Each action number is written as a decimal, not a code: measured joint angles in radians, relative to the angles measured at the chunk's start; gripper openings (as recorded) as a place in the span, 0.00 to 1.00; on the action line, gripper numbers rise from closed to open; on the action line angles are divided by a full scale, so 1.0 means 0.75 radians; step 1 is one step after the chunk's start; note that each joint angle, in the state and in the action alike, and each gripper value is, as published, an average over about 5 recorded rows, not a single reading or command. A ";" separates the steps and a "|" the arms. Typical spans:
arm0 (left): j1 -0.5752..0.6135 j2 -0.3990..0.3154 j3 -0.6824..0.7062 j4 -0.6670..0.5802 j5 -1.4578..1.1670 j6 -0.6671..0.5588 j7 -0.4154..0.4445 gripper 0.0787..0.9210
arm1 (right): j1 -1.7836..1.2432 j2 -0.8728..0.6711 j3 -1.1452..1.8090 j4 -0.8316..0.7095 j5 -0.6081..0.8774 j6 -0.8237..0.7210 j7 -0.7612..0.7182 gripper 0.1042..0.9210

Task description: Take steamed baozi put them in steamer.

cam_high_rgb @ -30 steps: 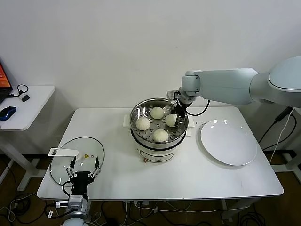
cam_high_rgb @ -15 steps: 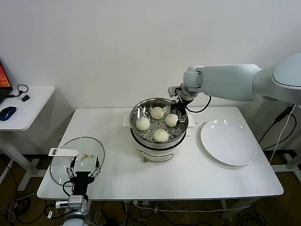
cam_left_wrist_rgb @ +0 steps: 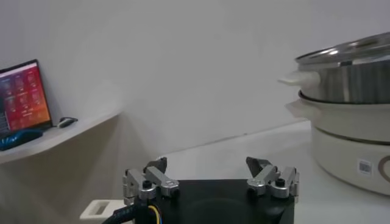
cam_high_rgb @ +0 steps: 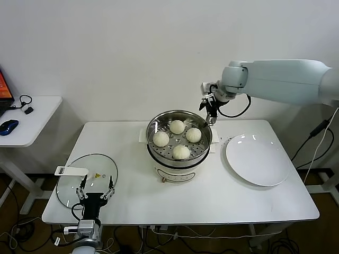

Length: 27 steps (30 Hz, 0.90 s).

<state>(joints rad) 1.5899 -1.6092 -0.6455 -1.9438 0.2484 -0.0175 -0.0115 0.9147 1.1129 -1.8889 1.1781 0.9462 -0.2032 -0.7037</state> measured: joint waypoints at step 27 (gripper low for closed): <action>0.004 0.000 -0.007 0.001 0.048 0.016 0.001 0.88 | -0.901 -0.791 1.364 0.703 -0.056 -0.119 1.008 0.88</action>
<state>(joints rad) 1.5927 -1.6092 -0.6508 -1.9430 0.2842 -0.0058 -0.0105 0.2388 0.5194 -0.8655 1.7054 0.9038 -0.2923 0.0520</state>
